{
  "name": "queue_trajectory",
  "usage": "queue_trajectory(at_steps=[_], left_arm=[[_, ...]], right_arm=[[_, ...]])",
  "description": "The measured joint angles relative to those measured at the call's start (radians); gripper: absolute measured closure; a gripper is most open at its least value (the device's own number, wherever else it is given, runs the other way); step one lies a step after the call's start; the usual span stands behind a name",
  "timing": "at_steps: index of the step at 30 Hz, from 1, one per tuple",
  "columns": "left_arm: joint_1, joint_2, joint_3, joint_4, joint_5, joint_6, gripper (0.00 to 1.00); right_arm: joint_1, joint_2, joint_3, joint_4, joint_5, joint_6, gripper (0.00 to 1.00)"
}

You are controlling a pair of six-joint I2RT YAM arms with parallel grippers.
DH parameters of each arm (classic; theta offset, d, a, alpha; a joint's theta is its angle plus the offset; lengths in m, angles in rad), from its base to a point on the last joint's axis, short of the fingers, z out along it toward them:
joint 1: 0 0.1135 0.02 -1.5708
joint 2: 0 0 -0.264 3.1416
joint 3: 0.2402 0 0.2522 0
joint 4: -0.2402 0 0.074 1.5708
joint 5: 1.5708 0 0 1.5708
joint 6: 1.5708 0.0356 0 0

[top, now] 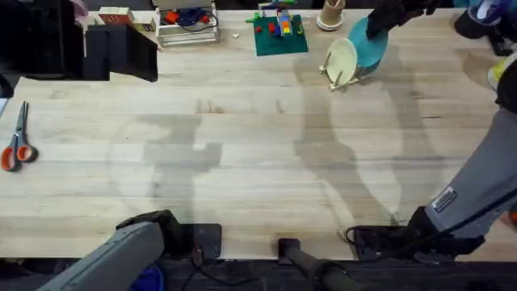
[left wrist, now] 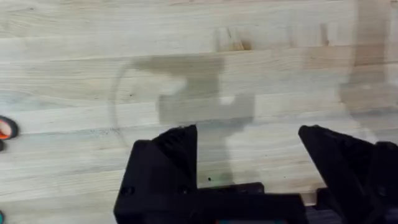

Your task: Pick up the plates from the table one by one and place each into a slot on the dish rack.

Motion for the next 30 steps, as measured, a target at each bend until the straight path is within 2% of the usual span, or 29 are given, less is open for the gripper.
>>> queue_trajectory(at_steps=[17,26,30], left_arm=[[0.000,0.000,0.000,0.000,0.000,0.000,0.006],[0.000,0.000,0.000,0.000,0.000,0.000,0.006],[0.000,0.000,0.000,0.000,0.000,0.000,0.006]], right_arm=[[0.002,0.000,0.002,0.000,0.001,0.000,0.969],[0.002,0.000,0.002,-0.001,0.001,0.002,0.951],[0.002,0.000,0.002,-0.002,0.001,0.003,0.913]])
